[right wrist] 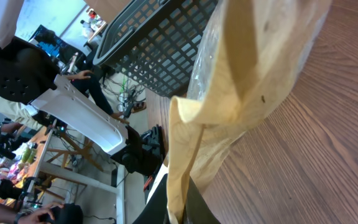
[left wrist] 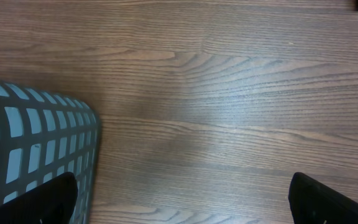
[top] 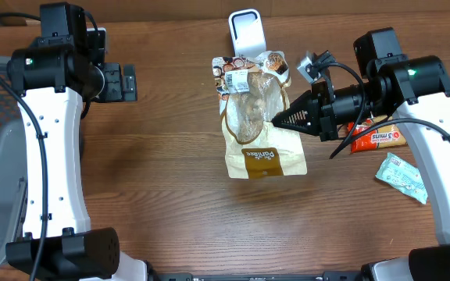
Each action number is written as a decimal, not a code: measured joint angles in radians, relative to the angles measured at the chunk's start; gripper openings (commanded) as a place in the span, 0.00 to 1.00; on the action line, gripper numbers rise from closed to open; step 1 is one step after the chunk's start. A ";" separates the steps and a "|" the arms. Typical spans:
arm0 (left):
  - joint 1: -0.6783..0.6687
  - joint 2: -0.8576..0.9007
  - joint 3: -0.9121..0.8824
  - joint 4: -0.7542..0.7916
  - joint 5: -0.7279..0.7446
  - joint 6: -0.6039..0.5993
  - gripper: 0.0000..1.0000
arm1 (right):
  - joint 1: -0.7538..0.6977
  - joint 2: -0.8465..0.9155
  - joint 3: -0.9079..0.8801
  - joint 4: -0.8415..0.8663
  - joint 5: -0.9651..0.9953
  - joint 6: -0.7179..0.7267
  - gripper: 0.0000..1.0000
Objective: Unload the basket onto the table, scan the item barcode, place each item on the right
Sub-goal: 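Lift the snack bag upright with the right gripper, then hold the snack bag against the white scanner with the right gripper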
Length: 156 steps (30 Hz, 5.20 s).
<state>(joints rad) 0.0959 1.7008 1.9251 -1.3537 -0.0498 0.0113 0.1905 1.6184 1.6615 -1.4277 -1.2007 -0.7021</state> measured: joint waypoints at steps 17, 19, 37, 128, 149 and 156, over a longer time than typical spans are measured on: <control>0.000 0.000 0.000 0.000 0.000 0.000 0.99 | 0.245 0.009 0.001 0.195 0.900 0.605 0.04; 0.000 0.000 0.000 0.000 0.000 0.000 1.00 | 0.282 0.026 0.001 0.197 1.042 0.655 0.04; 0.000 0.000 0.000 0.000 0.000 0.000 1.00 | 0.348 0.130 0.001 0.365 1.532 0.596 0.04; 0.000 0.000 0.000 0.000 0.000 0.000 1.00 | 0.327 0.558 0.005 1.534 1.855 -0.576 0.04; 0.000 0.000 0.000 0.000 0.000 0.000 1.00 | 0.349 0.558 0.005 1.606 1.914 -0.591 0.04; 0.000 0.000 0.000 0.000 0.000 0.000 1.00 | 0.389 0.523 0.005 1.536 1.944 -0.592 0.04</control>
<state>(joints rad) 0.0959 1.7012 1.9251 -1.3533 -0.0502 0.0113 0.5797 2.1418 1.6661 0.1081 0.7433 -1.2938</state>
